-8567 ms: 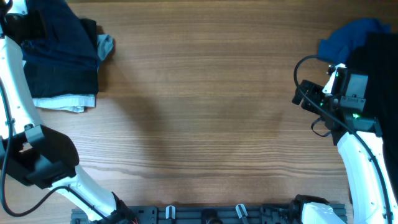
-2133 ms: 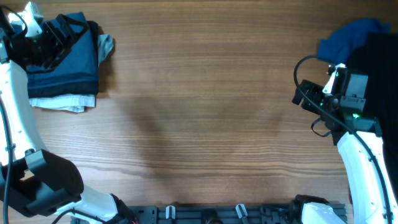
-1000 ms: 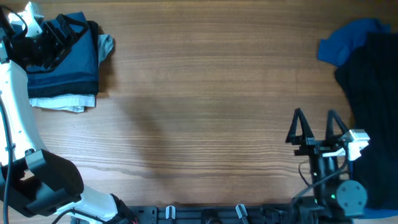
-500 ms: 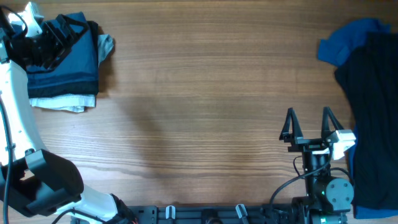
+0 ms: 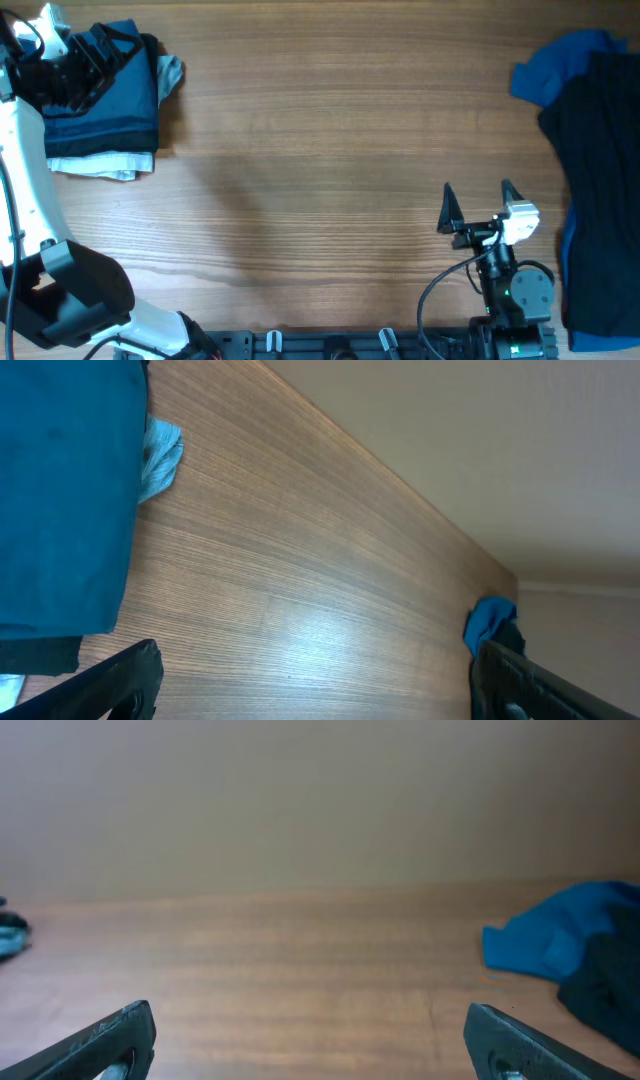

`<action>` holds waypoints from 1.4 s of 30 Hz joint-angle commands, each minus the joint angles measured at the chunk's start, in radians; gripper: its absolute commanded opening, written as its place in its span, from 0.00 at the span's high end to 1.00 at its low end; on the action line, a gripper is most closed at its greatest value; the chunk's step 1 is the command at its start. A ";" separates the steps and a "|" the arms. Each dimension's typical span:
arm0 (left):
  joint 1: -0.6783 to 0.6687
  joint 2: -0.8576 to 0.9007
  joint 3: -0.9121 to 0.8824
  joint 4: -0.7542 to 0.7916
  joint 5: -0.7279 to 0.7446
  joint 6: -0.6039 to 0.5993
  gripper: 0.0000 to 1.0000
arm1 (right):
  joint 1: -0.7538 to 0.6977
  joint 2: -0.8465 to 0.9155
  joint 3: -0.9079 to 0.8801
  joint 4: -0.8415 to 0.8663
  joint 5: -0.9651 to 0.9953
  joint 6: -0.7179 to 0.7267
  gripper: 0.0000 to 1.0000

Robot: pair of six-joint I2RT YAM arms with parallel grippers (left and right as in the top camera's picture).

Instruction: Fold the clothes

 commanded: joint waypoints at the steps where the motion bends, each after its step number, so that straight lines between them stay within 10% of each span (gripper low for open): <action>1: -0.005 0.008 0.001 0.002 0.015 -0.010 0.00 | -0.002 -0.014 -0.002 0.000 -0.027 0.013 0.00; 42: -0.049 -0.188 0.001 0.001 -0.101 -0.009 0.00 | -0.002 -0.013 -0.002 0.000 -0.027 0.017 0.00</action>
